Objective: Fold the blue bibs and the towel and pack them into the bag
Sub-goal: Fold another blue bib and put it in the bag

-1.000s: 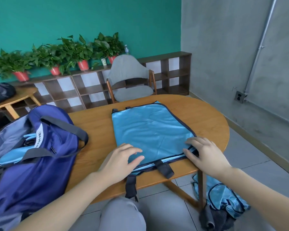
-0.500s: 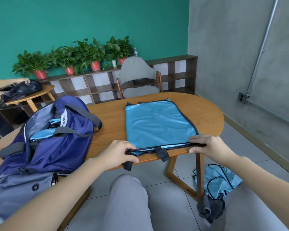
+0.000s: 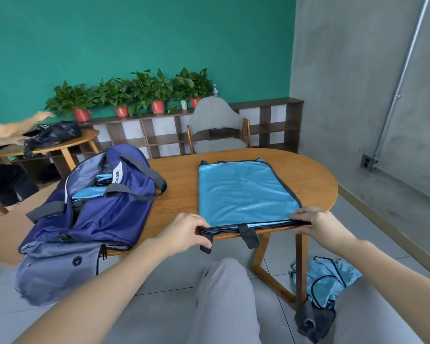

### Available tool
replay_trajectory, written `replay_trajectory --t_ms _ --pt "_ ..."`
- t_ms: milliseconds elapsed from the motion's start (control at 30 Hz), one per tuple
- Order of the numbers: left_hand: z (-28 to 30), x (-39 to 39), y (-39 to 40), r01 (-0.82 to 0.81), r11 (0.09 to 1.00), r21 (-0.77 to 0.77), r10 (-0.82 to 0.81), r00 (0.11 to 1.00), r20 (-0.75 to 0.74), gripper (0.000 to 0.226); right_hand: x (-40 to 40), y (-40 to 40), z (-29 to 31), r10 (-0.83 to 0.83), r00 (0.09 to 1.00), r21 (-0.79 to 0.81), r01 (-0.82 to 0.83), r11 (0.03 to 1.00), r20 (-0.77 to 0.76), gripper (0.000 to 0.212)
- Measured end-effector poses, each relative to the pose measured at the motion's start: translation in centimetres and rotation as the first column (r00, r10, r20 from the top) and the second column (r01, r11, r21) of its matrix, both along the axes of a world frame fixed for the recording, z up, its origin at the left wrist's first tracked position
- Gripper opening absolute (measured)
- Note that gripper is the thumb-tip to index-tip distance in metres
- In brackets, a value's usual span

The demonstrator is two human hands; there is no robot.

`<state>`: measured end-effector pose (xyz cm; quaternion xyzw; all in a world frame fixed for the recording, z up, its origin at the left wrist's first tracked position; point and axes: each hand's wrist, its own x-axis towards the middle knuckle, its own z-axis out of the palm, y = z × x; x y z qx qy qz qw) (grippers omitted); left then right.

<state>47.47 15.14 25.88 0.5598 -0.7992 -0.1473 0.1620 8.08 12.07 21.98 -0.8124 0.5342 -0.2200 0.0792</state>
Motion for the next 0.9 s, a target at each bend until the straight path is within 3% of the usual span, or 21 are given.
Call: replay_trajectory --t_ms 167,267,400,567,700,900 --pt "-0.5 -0.1 0.4 -0.017 0.999 -0.049 0.014 0.999 -0.046 0.022 -0.2 0.2 0.6 0.053 0.999 -0.052 -0.052 0.997 0.007 0.023" --pt "0.1 0.2 0.7 -0.081 0.997 -0.001 0.079 0.984 -0.157 0.014 -0.1 0.8 2.2 0.008 0.999 0.063 -0.010 0.998 0.039 0.017" --pt "1.5 0.6 0.7 -0.111 0.993 0.040 0.118 0.945 -0.304 0.009 0.3 1.3 4.9 -0.029 0.979 0.238 -0.020 0.971 0.200 0.005" --pt "4.5 0.8 0.3 -0.108 0.990 0.087 0.136 0.874 -0.467 0.011 0.7 1.0 8.3 -0.015 0.875 0.355 -0.181 0.917 0.485 0.013" --pt "5.7 1.3 -1.2 -0.108 0.987 0.117 0.156 0.791 -0.592 0.013 0.9 -0.8 9.9 -0.058 0.798 0.421 -0.253 0.871 0.599 0.026" --pt "6.0 1.8 -6.3 -0.153 0.984 0.090 0.174 0.741 -0.648 0.011 2.8 -6.6 10.8 -0.173 0.670 0.455 -0.272 0.848 0.722 0.034"
